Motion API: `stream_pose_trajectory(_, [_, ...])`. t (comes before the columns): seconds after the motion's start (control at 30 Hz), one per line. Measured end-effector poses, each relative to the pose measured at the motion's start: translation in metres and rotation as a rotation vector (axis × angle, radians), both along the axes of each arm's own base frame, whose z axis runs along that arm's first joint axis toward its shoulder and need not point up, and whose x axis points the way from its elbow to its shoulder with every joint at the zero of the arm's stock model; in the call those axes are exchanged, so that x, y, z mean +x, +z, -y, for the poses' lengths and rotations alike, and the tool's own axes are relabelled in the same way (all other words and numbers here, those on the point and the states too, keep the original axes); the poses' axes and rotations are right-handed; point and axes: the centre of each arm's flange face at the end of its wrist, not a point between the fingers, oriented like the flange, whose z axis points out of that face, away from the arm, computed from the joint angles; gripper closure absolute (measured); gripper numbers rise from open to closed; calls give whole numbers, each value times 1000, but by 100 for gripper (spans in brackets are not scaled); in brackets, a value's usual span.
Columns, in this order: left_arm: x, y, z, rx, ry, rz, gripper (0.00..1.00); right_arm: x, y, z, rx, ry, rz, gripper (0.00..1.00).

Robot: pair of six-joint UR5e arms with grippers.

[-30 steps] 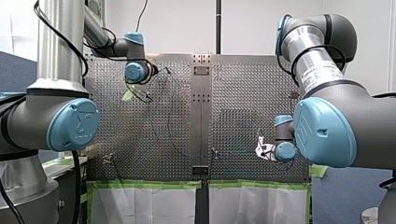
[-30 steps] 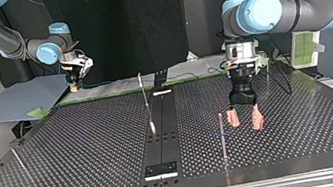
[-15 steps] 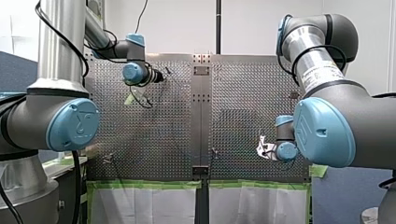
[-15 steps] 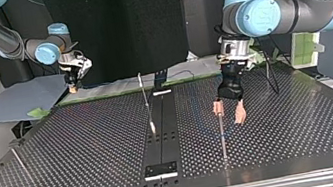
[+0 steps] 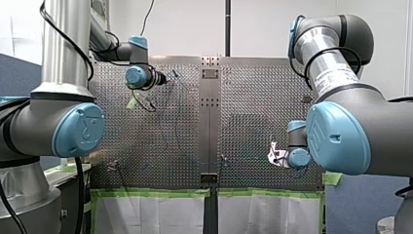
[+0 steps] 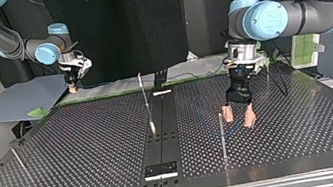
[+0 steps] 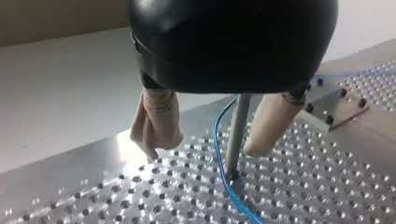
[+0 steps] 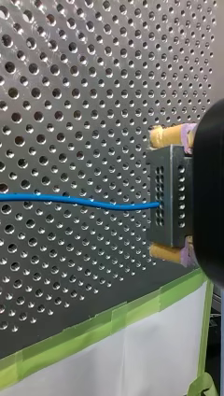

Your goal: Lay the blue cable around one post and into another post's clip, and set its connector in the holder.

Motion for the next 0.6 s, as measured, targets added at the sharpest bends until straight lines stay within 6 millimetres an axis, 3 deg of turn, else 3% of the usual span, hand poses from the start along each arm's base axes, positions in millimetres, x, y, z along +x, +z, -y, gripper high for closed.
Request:
stream_pose_trajectory(0.33, [37,-13,0,-1,16,-17,0,0,0,1,-4,0,0,80])
stream_pose_trajectory(0.6, [64,-3,-3,1,41,-10,0,-3,1,3,-10,-7,4,80])
